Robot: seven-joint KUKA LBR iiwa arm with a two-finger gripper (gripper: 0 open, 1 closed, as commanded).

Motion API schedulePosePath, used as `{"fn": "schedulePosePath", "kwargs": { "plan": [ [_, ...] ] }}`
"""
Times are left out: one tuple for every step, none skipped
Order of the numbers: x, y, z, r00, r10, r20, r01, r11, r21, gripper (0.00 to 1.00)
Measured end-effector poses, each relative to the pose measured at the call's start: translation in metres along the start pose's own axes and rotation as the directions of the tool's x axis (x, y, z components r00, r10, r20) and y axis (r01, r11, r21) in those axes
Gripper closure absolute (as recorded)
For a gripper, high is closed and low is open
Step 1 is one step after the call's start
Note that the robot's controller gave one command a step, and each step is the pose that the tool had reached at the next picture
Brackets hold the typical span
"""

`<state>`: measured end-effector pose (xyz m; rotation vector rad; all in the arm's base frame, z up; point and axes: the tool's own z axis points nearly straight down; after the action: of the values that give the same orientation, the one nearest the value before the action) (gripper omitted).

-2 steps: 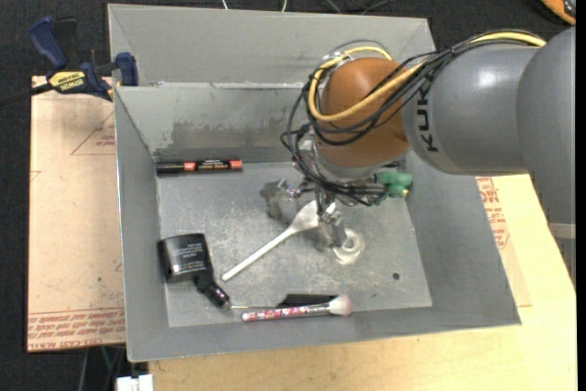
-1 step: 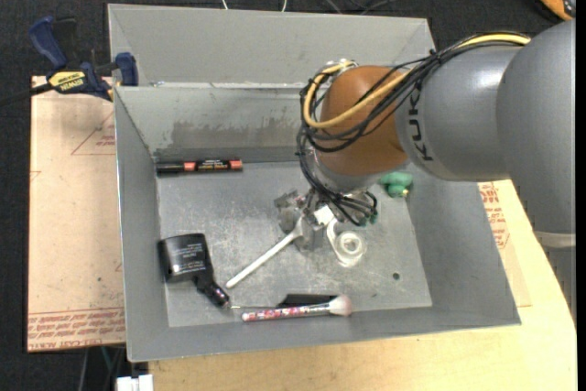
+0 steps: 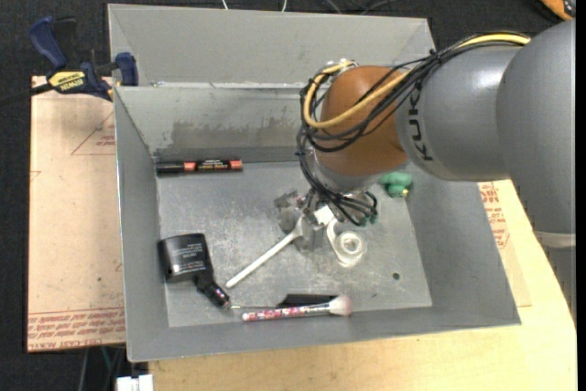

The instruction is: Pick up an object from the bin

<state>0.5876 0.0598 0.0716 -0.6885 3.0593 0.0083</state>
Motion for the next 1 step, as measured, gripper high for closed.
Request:
{"fn": "schedulePosePath", "kwargs": {
  "plan": [
    [-0.0001, 0.0004, -0.0068, 1.0, 0.0, 0.0, 0.0, 1.0, -0.001, 1.0]
  ]
}}
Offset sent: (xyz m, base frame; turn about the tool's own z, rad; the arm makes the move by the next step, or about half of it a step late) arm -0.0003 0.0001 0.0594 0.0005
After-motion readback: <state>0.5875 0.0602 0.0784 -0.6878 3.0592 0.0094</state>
